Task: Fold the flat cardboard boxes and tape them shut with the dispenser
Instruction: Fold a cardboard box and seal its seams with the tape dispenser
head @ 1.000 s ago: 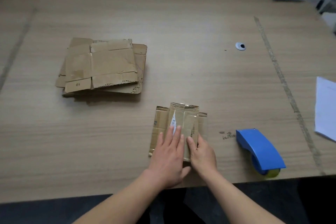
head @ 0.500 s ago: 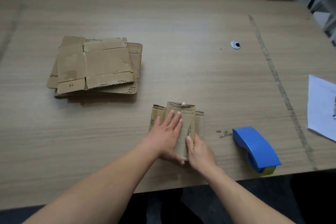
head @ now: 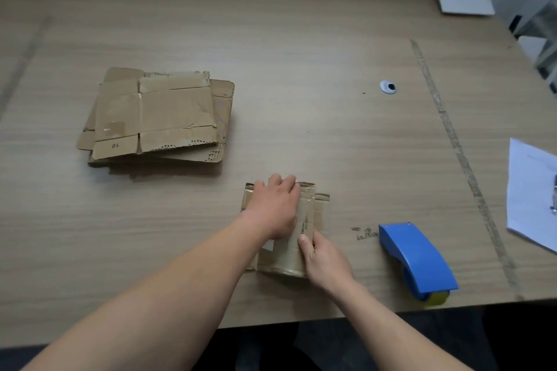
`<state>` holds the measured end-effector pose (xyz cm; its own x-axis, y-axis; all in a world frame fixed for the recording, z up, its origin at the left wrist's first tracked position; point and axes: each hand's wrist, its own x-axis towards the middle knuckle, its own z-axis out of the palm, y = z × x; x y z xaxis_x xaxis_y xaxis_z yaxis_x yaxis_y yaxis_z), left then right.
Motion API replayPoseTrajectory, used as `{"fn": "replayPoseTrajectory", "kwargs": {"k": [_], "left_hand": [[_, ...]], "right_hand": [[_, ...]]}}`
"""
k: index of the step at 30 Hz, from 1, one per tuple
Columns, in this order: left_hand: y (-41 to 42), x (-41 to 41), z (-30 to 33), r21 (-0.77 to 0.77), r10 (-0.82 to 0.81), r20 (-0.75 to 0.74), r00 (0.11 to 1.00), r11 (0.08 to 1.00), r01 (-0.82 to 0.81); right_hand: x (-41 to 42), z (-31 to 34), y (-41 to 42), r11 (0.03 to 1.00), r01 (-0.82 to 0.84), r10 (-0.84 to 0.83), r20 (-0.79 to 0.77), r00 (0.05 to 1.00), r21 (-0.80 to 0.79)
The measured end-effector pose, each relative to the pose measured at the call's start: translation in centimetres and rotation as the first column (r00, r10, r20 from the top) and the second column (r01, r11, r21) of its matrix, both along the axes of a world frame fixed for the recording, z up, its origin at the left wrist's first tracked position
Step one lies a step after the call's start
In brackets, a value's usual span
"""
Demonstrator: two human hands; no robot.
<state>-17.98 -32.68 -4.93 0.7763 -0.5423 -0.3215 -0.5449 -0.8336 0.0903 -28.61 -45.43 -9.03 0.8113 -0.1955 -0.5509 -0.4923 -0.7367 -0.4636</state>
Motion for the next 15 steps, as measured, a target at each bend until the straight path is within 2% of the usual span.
{"fn": "replayPoseTrajectory", "kwargs": {"k": [3,9,15], "left_hand": [[-0.3,0.5,-0.1,-0.036,0.051,-0.043,0.998,0.998,-0.053],[-0.8,0.9,-0.3,0.023,0.112,-0.119,0.987,0.994,-0.110],[-1.1,2.0,0.3,0.017,0.157,-0.166,0.974,0.988,-0.156]], "right_hand": [[0.1,0.1,-0.1,1.000,-0.011,0.011,-0.010,1.000,-0.009],[0.0,-0.3,-0.1,1.000,0.015,-0.015,-0.015,1.000,0.017],[0.1,-0.1,0.3,0.999,0.048,-0.048,-0.023,0.999,0.023]]}}
